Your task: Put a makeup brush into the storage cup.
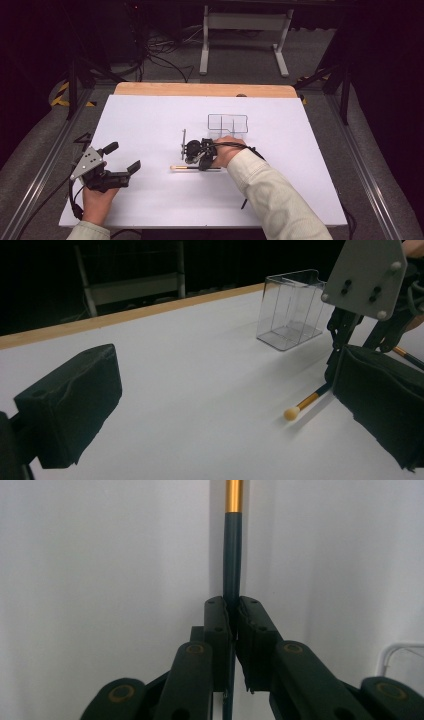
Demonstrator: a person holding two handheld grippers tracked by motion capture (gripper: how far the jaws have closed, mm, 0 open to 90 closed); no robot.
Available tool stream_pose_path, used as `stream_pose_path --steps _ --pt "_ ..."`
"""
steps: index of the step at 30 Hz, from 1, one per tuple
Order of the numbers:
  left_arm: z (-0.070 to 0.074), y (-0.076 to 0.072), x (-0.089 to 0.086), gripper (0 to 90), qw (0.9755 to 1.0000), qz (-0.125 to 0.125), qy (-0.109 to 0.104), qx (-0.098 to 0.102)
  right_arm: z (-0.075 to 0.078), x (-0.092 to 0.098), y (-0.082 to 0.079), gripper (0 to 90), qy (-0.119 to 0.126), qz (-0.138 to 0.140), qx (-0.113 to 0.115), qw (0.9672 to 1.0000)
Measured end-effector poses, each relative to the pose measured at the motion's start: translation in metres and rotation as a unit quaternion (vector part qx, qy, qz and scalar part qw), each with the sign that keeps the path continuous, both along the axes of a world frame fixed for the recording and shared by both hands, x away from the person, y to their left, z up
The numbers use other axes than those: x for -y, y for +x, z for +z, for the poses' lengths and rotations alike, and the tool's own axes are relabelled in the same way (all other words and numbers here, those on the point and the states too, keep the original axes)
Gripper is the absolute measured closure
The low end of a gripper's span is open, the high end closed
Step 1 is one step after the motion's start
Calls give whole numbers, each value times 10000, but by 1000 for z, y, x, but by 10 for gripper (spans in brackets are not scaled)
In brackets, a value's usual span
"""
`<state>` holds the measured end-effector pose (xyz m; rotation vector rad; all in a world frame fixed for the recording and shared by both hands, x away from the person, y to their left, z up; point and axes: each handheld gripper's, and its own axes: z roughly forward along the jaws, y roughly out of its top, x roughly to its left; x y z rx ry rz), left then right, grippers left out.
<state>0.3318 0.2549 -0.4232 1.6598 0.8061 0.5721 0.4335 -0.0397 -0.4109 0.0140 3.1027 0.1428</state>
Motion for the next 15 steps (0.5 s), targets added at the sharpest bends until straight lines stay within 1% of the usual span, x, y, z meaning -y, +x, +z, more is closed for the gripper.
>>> stream_pose_path --steps 4,5,6,7,11,12,14,15 --pt "0 0 0 3 10000 -4 13 -7 10 4 0 835 164 -20 61 9998" --pt "0 0 1 4 10000 -6 5 1 13 5 -1 834 259 -41 77 9996" --pt "0 0 1 3 10000 -8 4 2 17 6 -1 834 291 -55 101 9995" --pt "0 0 1 3 10000 -8 4 2 17 6 -1 834 291 -55 101 9995" --pt "0 0 1 3 10000 -3 18 -5 29 10 -4 834 594 -75 229 9979" --pt "0 0 1 3 10000 -3 18 -5 29 10 -4 834 594 -75 229 9979" --pt "0 0 0 3 10000 -2 17 -5 35 12 -5 835 713 -92 300 9970" --pt "0 0 0 3 10000 -3 13 -6 37 13 -5 834 814 -70 338 9961"
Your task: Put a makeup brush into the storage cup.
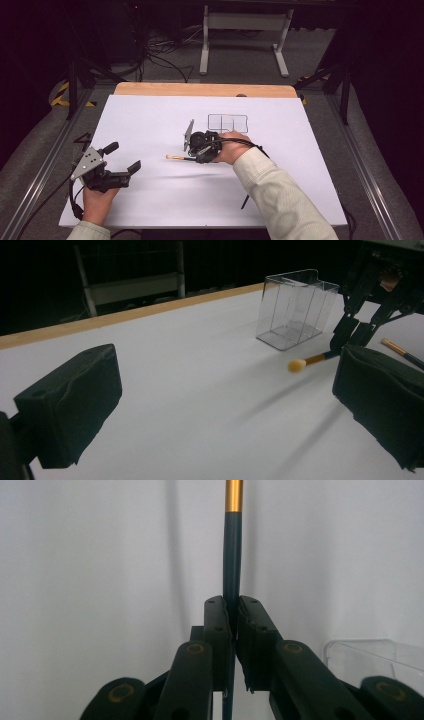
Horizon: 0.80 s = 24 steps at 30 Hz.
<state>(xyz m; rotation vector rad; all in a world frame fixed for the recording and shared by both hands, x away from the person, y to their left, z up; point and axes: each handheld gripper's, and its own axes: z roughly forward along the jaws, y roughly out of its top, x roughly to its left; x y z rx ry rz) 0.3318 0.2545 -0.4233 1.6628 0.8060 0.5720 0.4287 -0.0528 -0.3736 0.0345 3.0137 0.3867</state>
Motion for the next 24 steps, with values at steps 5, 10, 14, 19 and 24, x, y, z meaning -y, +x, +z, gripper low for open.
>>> stream_pose_path --steps 5,10,14,19,24 --pt "0 0 0 3 10000 0 -20 11 13 6 -2 834 348 -44 148 9993" --pt "0 0 0 3 10000 1 -14 12 24 14 -6 834 863 -123 349 9956" --pt "0 0 0 3 10000 -2 -21 18 28 19 -7 834 1122 -213 515 9921" --pt "0 0 0 3 10000 -5 -5 5 34 29 -8 834 1589 -266 608 9851" --pt "0 0 0 3 10000 -18 -15 10 38 33 -10 834 1810 -291 677 9807"
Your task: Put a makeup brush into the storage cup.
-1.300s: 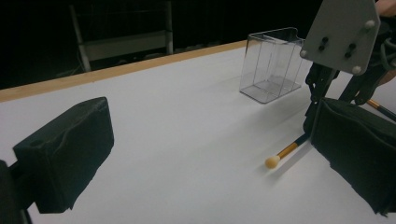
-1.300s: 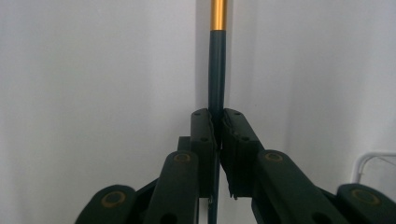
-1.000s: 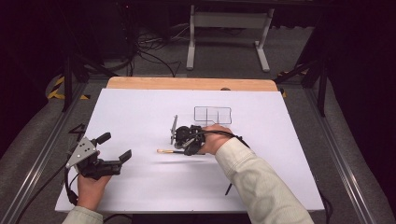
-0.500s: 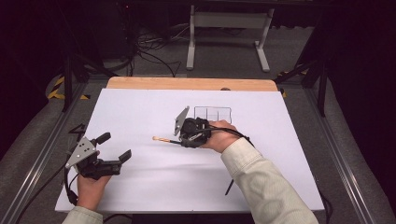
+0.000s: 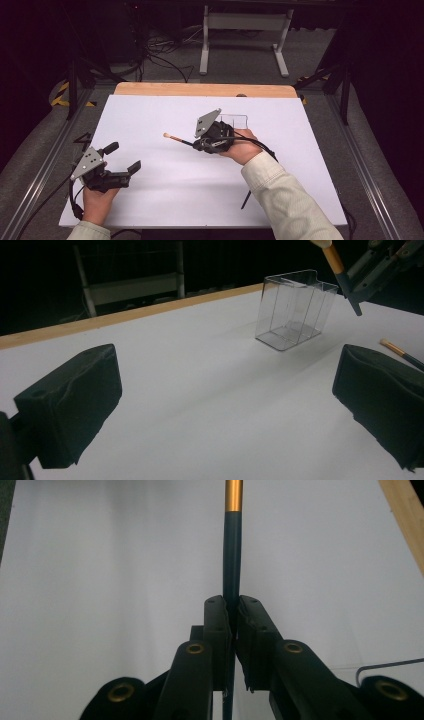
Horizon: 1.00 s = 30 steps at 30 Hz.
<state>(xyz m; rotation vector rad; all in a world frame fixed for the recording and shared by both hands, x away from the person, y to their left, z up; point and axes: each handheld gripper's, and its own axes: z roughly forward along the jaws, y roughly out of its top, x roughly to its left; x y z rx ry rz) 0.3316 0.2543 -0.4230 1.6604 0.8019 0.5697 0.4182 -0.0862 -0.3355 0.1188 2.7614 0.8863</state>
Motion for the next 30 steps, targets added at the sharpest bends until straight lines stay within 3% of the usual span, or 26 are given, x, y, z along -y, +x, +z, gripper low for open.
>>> stream_pose_path --steps 6,10,18,22,30 --pt "0 0 0 3 10000 17 -7 -6 6 8 -4 833 481 -40 10 9988" --pt "0 0 0 3 10000 19 -6 -16 7 18 -5 833 920 -210 76 9955" --pt "0 0 0 3 10000 13 6 -32 9 32 -6 833 1351 -358 181 9900" --pt "0 0 0 3 10000 8 14 -37 11 38 -8 833 1716 -367 168 9843" --pt "-1 0 1 3 10000 13 3 -25 16 49 -10 833 2460 -517 359 9672"
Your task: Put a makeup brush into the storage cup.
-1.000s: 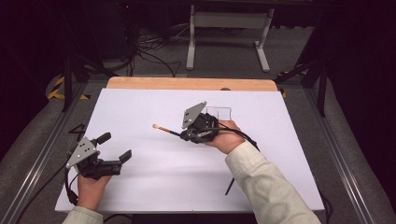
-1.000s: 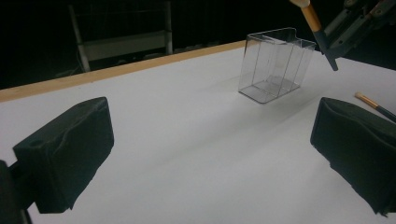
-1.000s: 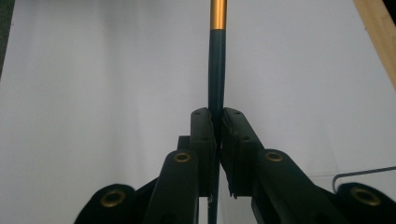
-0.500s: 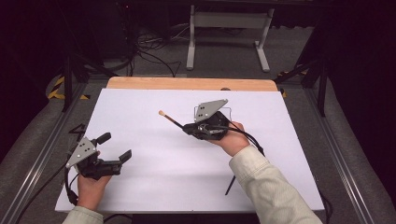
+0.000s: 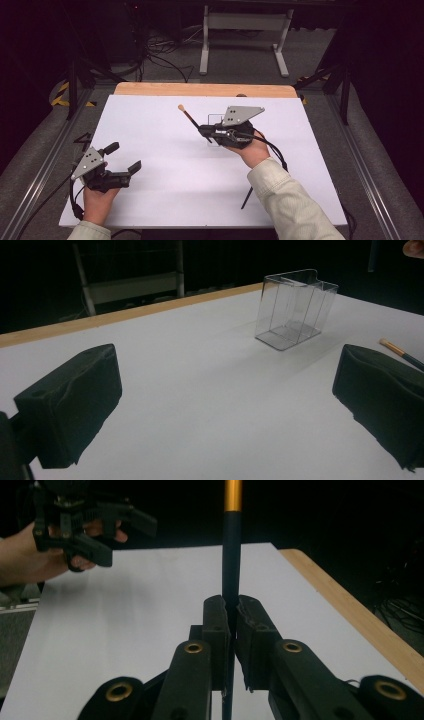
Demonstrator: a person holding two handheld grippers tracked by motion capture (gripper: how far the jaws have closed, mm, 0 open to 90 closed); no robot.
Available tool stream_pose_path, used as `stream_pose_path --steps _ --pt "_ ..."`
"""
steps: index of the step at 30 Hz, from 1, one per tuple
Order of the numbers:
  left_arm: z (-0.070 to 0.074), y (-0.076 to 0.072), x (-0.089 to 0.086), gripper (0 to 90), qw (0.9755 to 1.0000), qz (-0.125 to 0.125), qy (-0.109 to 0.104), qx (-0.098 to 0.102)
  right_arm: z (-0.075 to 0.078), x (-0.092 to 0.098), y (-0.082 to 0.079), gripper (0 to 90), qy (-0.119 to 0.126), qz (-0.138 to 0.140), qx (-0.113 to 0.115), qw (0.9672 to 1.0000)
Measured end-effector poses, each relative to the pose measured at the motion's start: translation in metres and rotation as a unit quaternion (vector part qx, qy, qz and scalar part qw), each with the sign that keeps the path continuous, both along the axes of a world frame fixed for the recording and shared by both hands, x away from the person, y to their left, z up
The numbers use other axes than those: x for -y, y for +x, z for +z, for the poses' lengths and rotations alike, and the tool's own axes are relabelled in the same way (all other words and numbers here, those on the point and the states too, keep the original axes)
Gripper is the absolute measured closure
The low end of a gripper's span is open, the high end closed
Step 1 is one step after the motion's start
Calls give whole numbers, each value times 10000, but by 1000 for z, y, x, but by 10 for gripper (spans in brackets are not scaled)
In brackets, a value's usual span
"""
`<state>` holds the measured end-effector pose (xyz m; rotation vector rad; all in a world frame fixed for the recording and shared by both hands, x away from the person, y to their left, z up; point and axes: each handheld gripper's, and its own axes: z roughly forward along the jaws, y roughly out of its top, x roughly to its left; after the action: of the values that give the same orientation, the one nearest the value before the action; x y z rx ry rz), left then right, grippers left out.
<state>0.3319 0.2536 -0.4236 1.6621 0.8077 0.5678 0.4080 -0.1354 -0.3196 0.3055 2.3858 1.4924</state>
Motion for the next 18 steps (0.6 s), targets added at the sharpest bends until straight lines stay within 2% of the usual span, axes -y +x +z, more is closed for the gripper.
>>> stream_pose_path --steps 6,10,13,18 --pt "0 0 0 3 10000 8 -3 -5 1 8 -1 831 317 -330 147 9988" --pt "0 0 0 3 10000 3 -1 -4 0 12 -4 831 527 -578 424 9960" --pt "0 0 0 3 10000 5 -2 -2 0 13 -4 831 617 -605 449 9952" --pt "0 0 0 3 10000 -5 -5 -5 0 19 -2 831 864 -791 459 9921"
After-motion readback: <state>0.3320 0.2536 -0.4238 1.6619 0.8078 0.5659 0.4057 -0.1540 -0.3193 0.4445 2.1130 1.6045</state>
